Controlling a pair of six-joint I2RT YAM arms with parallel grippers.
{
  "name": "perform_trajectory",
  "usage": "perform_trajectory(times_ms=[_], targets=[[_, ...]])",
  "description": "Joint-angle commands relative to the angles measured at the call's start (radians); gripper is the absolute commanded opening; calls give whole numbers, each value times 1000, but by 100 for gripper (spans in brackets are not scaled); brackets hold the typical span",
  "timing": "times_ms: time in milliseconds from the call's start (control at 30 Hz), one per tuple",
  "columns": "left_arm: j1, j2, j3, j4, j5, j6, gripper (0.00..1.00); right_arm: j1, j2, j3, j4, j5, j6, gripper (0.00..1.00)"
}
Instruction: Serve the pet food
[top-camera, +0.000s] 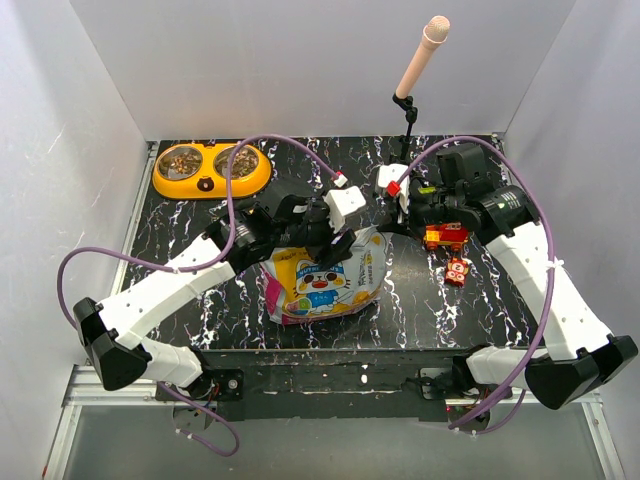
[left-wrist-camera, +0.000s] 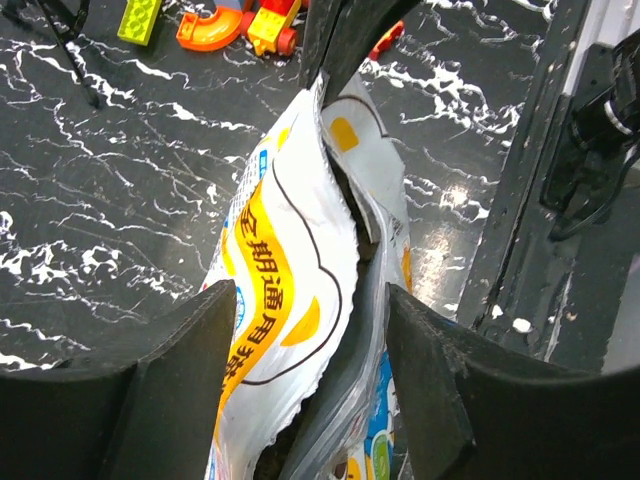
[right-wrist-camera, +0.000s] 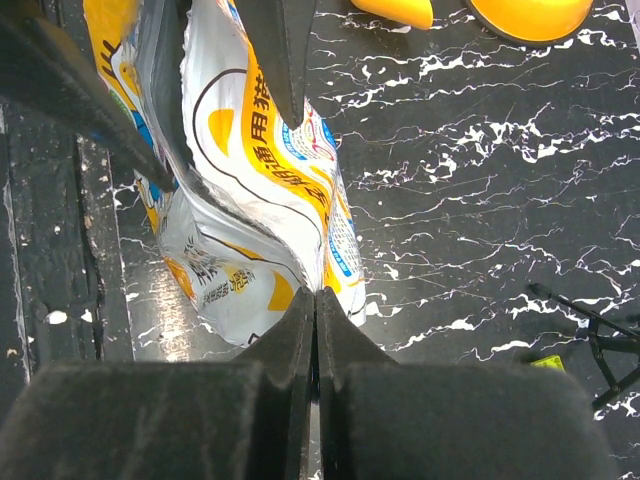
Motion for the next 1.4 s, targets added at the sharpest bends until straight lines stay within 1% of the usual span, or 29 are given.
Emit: perform_trajectory(times_ms=[0,33,67,200,267,300,367,433,567,700,733,767,867,900,967,1033,1133,1233,1300,1367], targets=[[-2,-8,-24,-17,-62,15,56,8,-49,4,29,-41,-22,1],[-2,-11,-41,-8,-71,16,56,8,-47,4,23,-46,-27,1],[-2,-10,-44,-7,-71,19,52,8,-47,0,18,-47,-30,1],[-2,-13,-18,-19,-42,12,31,8,-41,10,-18,-82,-71,2],[-2,-25,-2,-19,-45,5,21,24,-20,33,-32,-109,-62,23],[-2,-32,2,-14,-50,2,17,40,-8,39,-29,-124,-55,34],[-2,-49,-1,6,-71,-10,15,98,15,43,-12,-121,-46,75],[-2,-66,-13,35,-91,-15,14,129,35,38,17,-103,-35,82],[-4,-97,-36,87,-90,-25,14,153,62,32,89,-74,-16,85],[-2,-100,-35,101,-81,-44,15,153,83,10,153,-40,2,83],[-2,-100,-38,96,-90,-47,18,152,88,4,164,-38,4,80],[-2,-105,-39,89,-100,-48,25,153,92,4,175,-37,8,77],[-2,-146,-76,73,-214,-73,53,152,97,-11,193,-41,37,67],[-2,-170,-102,79,-238,-73,61,153,94,-23,202,-46,42,65],[-1,-216,-146,93,-280,-59,70,153,88,-45,207,-49,44,63],[1,-246,-172,92,-291,-53,75,150,78,-60,209,-41,44,63],[10,-263,-188,72,-303,-47,74,153,71,-72,199,-18,28,62],[24,-266,-203,76,-288,-45,57,153,54,-94,215,11,27,61],[30,-255,-205,76,-272,-47,52,153,45,-103,219,31,27,59],[33,-243,-199,64,-265,-39,51,155,34,-109,224,45,27,57]])
